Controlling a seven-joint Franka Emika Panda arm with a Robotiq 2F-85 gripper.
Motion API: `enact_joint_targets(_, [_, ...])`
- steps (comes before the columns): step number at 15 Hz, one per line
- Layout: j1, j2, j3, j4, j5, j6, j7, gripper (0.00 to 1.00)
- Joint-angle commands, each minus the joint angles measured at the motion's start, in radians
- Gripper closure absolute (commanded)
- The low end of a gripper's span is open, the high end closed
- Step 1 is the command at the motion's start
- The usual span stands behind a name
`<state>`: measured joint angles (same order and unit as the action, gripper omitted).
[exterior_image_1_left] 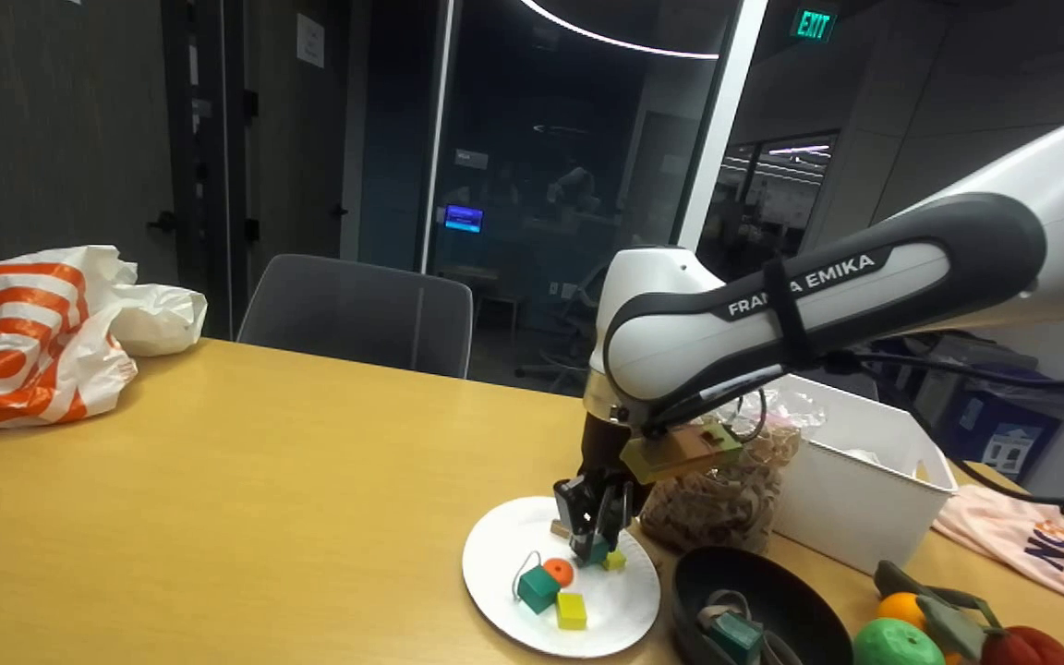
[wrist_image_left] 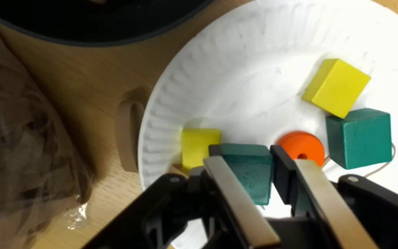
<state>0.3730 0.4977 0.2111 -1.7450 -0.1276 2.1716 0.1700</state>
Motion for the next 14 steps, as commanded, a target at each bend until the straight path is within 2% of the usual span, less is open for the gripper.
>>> enact_joint_targets(1, [-0.052,-0.107,0.018,-0.031,0.091,-0.076,-0.058,0.84])
enact_joint_targets(4, [-0.103,-0.201,0.008,-0.057,0.177,-0.186,-0.081,0.84])
enact_joint_targets(8, [-0.164,-0.307,-0.027,-0.112,0.210,-0.323,-0.083,0.84])
enact_joint_targets(14, [-0.185,-0.373,-0.043,-0.269,0.190,-0.297,-0.062,0.84])
